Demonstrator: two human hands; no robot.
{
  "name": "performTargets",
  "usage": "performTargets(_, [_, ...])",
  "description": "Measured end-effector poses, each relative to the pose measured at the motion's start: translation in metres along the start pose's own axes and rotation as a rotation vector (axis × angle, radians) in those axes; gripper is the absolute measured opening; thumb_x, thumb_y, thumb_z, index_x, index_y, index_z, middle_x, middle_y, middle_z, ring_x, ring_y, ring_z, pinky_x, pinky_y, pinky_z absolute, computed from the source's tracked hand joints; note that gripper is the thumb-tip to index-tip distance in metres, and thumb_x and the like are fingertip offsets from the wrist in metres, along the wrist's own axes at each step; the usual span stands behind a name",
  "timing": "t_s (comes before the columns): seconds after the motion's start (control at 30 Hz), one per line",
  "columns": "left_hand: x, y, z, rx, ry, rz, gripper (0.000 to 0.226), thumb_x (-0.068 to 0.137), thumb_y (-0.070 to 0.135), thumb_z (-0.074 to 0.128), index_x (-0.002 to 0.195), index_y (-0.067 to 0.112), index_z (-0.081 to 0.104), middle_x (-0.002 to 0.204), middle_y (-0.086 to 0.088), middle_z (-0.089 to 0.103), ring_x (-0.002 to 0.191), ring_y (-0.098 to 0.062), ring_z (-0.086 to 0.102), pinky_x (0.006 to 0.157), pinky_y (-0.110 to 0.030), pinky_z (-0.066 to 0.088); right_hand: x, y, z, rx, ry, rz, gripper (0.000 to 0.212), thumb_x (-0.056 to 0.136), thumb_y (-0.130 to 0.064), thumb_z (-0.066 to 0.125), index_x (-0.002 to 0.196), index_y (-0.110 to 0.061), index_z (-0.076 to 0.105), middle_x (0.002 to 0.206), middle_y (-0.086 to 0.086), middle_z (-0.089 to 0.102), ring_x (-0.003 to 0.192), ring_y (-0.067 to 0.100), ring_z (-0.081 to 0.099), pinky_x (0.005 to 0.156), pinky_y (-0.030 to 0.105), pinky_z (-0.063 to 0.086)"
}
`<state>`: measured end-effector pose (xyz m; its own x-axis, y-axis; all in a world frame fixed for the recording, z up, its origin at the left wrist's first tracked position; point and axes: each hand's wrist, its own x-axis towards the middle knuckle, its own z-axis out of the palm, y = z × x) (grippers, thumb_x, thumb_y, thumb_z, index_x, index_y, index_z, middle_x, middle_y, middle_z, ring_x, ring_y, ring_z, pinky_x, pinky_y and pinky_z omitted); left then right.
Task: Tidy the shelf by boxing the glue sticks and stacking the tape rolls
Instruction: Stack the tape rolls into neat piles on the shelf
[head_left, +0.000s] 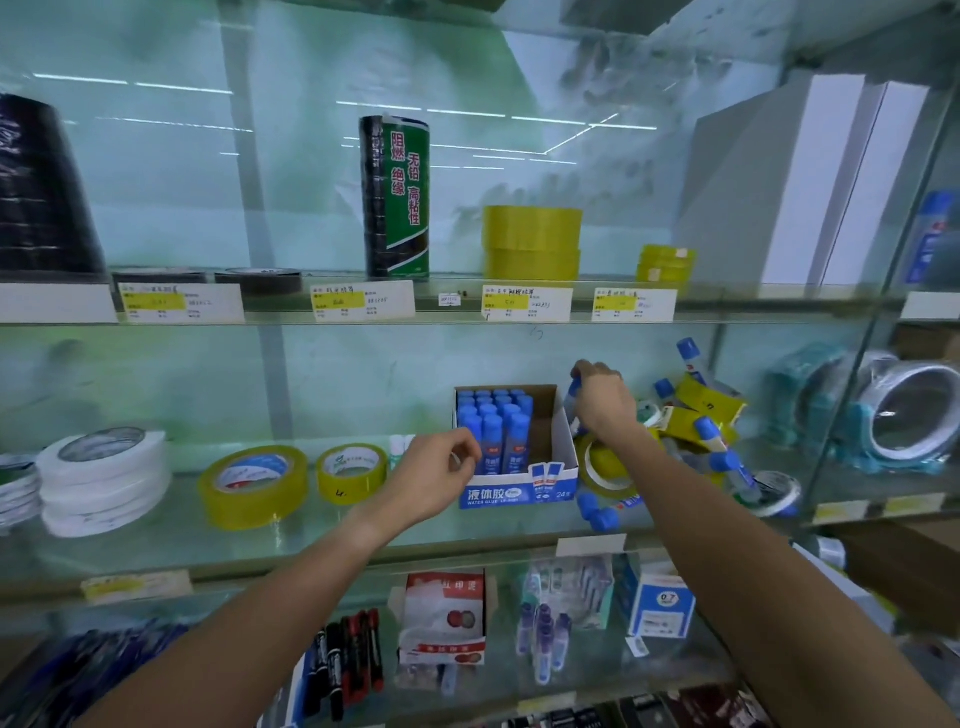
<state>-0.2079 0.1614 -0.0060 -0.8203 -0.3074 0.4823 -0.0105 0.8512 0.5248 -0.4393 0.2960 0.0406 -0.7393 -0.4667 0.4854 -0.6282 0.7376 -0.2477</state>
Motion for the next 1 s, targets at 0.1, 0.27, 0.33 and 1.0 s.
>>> performTargets(0.1, [0.016,0.012,0.001,-0.056,0.07,0.0,0.016,0.086,0.008,0.058,0.086,0.023,0.064,0.082,0.007,0.068,0.072,-0.01,0.062,0.066,-0.017,0.047,0.0,0.007,-0.012,0.177,0.141,-0.032,0.033,0.086,-0.006,0.058,0.118,-0.014,0.056,0.114,0.013,0.056,0.104,0.033,0.057,0.082,0.041,0.052])
performTargets(0.27, [0.046,0.043,0.004,-0.135,0.181,0.008,0.016,0.088,0.007,0.059,0.089,0.022,0.065,0.082,0.01,0.065,0.074,-0.001,0.059,0.065,-0.003,0.041,-0.007,0.011,-0.034,0.386,0.249,-0.109,0.034,0.09,-0.001,0.052,0.119,-0.017,0.06,0.12,0.009,0.054,0.1,0.029,0.059,0.084,0.042,0.053])
performTargets(0.33, [0.06,0.056,0.005,-0.149,0.206,0.023,0.014,0.088,0.008,0.059,0.09,0.021,0.066,0.082,0.009,0.065,0.073,0.0,0.059,0.064,-0.002,0.041,-0.008,0.01,-0.042,0.423,0.267,-0.141,0.034,0.091,-0.001,0.051,0.12,-0.016,0.061,0.123,0.009,0.054,0.102,0.027,0.059,0.089,0.039,0.052])
performTargets(1.0, [0.145,0.097,0.015,-0.04,0.044,-0.126,0.022,0.077,0.023,0.077,0.079,0.003,0.071,0.075,-0.009,0.067,0.068,-0.017,0.063,0.062,-0.029,0.05,-0.016,-0.015,-0.037,0.572,0.072,-0.168,0.045,0.072,-0.022,0.082,0.108,-0.009,0.059,0.096,0.007,0.066,0.087,0.02,0.061,0.075,0.034,0.054])
